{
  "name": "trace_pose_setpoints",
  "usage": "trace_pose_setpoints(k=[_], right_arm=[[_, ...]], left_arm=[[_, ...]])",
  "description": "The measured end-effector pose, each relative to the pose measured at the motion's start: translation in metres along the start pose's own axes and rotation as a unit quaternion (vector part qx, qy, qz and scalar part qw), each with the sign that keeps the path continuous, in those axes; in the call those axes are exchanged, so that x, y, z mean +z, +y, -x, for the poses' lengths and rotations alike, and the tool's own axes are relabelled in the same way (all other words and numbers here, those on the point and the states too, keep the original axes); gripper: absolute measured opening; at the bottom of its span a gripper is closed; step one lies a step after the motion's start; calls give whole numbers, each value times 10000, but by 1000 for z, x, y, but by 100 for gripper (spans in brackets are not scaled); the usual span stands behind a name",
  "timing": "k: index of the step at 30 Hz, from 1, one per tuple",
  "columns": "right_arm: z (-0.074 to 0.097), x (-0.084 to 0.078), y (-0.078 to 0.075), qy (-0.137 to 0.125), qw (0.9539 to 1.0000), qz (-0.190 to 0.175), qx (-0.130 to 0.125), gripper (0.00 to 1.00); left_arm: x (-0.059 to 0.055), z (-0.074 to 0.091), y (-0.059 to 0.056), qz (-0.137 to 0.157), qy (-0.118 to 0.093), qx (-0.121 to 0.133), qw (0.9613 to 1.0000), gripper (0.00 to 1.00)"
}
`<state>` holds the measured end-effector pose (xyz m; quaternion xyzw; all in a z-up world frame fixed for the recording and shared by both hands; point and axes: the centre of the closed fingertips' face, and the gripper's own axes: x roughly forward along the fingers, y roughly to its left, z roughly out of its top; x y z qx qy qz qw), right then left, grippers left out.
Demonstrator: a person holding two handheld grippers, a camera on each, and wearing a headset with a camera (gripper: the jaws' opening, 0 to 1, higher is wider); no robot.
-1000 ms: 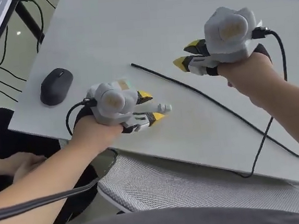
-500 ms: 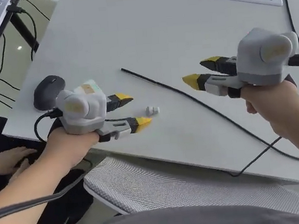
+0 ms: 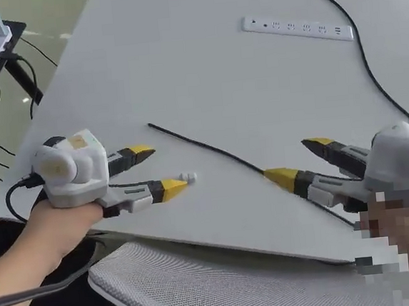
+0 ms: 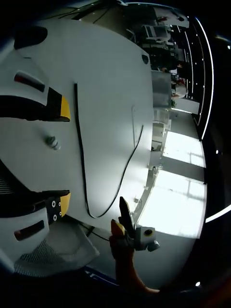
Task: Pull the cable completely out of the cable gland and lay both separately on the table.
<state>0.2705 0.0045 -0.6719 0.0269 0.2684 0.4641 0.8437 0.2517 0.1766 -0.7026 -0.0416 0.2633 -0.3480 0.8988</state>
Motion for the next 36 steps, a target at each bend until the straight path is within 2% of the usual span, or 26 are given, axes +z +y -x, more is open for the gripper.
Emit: trace_pose_setpoints(k=[4, 6, 7, 9, 14, 18, 20, 26, 29, 31, 33, 35, 36], right_arm=[[9, -20, -5, 57, 10000, -18, 4, 75], [13, -22, -3, 17, 10000, -47, -11, 77], [15, -23, -7, -46, 10000, -59, -34, 79], [18, -25, -11, -73, 9999, -103, -77, 81], [23, -25, -10, -92, 9999, 3, -58, 85], [25, -27, -8, -46, 9997, 254, 1, 92], [26, -29, -8, -37, 9996, 267, 36, 95], [28, -36, -9, 63, 9997, 183, 149, 99], [29, -51, -9, 495, 9985, 171, 186, 99], [29, -51, -11, 485, 9985, 222, 157, 99], [30, -56, -12, 594, 9978, 266, 155, 99], [31, -59, -12, 657, 9973, 286, 174, 99], [31, -60, -12, 672, 9971, 299, 178, 99]], left_arm=[[0, 2, -8, 53, -61, -31, 10000, 62], [1, 3, -12, 79, -107, -59, 9999, 65], [2, 4, -14, 91, -144, -79, 9998, 67], [2, 6, -17, 75, -108, -103, 9999, 69], [0, 11, -24, -186, 17, -159, 9997, 77], [2, 15, -23, -148, -16, -130, 9998, 80], [4, 17, -22, -184, -30, -114, 9998, 83], [-1, 17, -16, -362, 147, -98, 9992, 86], [-6, 14, -14, -352, 276, -146, 9989, 87], [-15, 12, -12, -375, 500, -124, 9980, 90], [-19, 10, -12, -331, 600, -154, 9975, 92], [-19, 10, -15, -360, 629, -149, 9973, 93], [-19, 10, -13, -397, 651, -133, 9970, 93]])
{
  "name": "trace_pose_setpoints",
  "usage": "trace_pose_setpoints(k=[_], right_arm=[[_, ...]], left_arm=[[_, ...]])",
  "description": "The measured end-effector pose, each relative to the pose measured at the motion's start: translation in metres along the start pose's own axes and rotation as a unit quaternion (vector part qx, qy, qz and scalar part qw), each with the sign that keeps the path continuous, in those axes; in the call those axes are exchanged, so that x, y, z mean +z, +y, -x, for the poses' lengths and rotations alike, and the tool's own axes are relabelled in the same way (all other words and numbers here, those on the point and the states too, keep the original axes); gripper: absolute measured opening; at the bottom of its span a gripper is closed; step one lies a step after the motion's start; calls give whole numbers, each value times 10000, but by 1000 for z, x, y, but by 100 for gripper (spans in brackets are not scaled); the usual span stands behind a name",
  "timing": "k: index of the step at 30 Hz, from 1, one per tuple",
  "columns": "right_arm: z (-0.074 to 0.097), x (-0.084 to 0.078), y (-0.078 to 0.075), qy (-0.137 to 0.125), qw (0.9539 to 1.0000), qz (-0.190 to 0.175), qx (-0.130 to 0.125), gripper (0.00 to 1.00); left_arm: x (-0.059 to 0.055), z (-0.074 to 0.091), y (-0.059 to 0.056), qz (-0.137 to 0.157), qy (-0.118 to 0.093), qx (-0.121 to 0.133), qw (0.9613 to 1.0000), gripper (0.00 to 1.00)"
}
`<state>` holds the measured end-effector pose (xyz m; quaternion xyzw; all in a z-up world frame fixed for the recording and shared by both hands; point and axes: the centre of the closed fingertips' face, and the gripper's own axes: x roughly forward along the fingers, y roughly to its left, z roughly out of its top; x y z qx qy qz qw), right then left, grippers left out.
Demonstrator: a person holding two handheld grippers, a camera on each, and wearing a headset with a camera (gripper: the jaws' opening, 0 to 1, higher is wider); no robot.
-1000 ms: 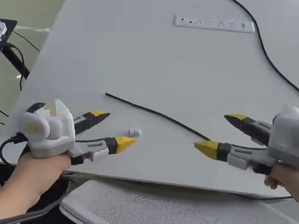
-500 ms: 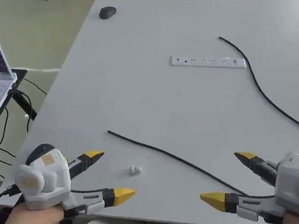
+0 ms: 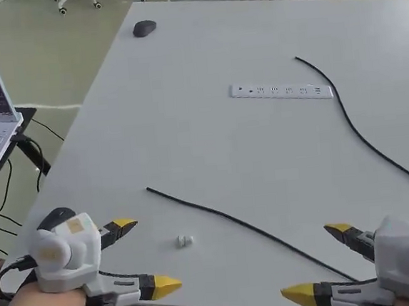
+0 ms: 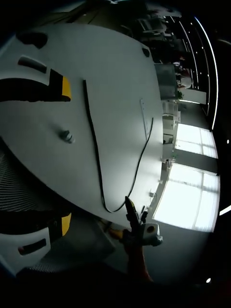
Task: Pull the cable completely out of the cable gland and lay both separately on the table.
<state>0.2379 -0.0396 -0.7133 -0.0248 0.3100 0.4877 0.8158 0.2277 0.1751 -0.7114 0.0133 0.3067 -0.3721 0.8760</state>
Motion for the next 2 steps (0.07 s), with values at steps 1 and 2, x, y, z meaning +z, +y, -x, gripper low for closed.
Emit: trace_pose_setpoints(k=[1, 2], right_arm=[[1, -2, 1, 42, 10000, 22, 16, 99], [1, -3, 2, 64, 10000, 14, 47, 99]], left_arm=[[0, 0, 0, -13, 8, -4, 10000, 94], [1, 0, 0, -19, 4, -1, 10000, 94]])
